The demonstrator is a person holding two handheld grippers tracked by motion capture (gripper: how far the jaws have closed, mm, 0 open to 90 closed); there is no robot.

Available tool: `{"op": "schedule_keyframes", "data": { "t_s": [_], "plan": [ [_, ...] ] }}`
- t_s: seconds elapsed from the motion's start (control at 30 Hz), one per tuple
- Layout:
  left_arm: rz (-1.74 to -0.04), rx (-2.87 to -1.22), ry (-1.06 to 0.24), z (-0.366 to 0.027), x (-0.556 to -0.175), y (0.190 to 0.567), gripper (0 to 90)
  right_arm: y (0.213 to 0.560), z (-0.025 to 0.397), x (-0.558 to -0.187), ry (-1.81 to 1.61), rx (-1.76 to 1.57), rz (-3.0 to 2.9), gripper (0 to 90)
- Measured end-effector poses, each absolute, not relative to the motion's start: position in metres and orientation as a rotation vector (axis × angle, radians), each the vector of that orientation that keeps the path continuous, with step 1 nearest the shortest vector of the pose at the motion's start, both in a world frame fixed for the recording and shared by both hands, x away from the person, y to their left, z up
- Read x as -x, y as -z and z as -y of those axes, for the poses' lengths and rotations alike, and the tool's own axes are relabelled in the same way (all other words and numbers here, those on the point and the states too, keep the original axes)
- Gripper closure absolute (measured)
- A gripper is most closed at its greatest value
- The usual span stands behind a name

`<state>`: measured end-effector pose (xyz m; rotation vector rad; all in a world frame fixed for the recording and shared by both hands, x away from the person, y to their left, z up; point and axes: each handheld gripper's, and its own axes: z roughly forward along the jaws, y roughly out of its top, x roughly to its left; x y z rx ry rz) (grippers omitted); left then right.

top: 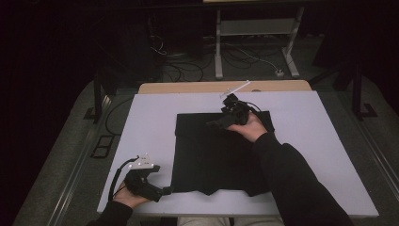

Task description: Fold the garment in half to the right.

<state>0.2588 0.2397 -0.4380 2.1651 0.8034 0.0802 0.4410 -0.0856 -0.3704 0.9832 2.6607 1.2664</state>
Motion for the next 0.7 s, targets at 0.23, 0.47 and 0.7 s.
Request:
{"op": "schedule_keyframes", "data": {
  "t_s": [0.23, 0.47, 0.7],
  "plan": [
    [-0.797, -2.177, -0.054, -0.236, -0.256, 0.441, 0.0, 0.372, 0.058, -0.454, -1.276, -0.953, -2.679, 0.0],
    [-0.770, -2.217, -0.029, -0.229, -0.254, 0.446, 0.0, 0.378, 0.034, -0.465, -1.266, -0.939, -2.703, 0.0],
    [-0.731, -2.237, -0.022, -0.226, -0.254, 0.448, 0.0, 0.380, 0.018, -0.471, -1.283, -0.926, -2.704, 0.0]
  ]
}}
